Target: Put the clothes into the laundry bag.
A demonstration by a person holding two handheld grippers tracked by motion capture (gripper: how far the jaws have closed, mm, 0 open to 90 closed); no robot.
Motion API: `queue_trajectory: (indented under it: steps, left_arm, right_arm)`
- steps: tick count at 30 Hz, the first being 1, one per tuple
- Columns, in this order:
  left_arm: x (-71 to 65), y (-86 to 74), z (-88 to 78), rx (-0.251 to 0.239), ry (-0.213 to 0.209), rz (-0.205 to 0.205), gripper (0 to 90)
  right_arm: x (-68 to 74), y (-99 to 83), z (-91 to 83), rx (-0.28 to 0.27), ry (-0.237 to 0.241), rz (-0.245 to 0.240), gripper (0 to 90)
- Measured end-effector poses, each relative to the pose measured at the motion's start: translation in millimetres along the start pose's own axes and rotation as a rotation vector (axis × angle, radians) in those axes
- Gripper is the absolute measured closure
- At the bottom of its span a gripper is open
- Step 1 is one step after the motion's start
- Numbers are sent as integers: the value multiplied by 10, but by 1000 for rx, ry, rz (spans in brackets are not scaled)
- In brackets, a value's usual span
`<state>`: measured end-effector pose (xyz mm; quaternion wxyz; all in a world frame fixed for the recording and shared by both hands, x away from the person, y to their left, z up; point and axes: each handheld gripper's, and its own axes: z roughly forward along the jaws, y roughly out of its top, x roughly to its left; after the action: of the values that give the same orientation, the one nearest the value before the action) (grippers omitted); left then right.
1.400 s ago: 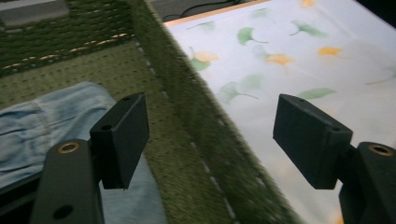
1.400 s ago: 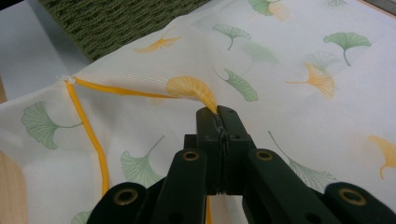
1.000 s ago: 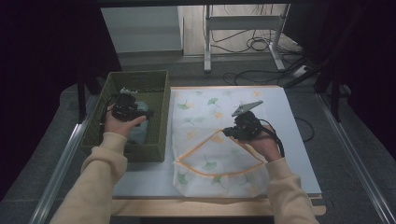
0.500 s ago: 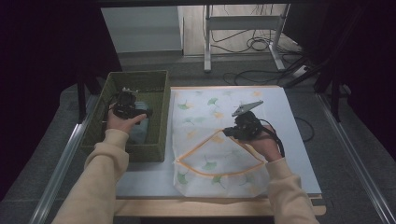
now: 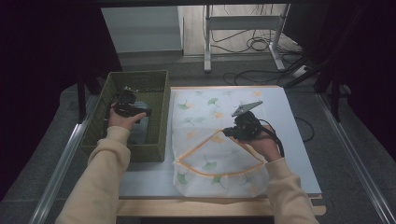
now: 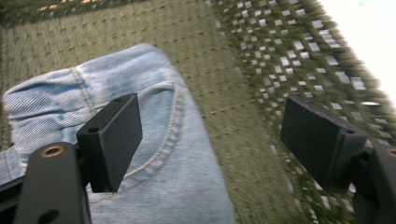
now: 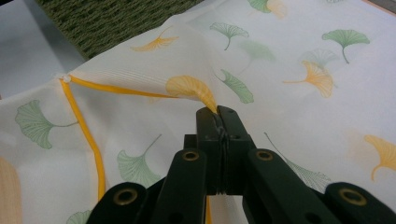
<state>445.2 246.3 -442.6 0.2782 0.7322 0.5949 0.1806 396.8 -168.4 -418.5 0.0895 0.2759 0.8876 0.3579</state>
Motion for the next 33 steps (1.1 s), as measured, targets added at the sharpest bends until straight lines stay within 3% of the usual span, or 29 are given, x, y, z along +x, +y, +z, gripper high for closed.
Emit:
queue_trajectory:
  steps: [1, 5, 16, 22, 29, 33]
  left_arm:
    - [4, -2, 38, 12, 31, 20, 203]
    - [46, -8, 116, 39, 47, 9, 196]
    - [70, -2, 295, 98, 38, -7, 167]
    - [63, -15, 353, 126, 56, 0, 158]
    - [102, -34, 450, 161, 68, -37, 152]
    - [105, -50, 531, 200, 85, -29, 140]
  right_arm:
    - [4, 5, -10, -6, 0, -3, 885]
    - [15, 12, -29, -13, -2, -5, 884]
    - [-12, -6, -8, -3, -3, -2, 884]
    - [-16, -10, -7, -3, -4, 2, 884]
    - [-18, -14, 7, 1, -4, 2, 884]
    - [-20, -16, 3, 0, -5, 4, 884]
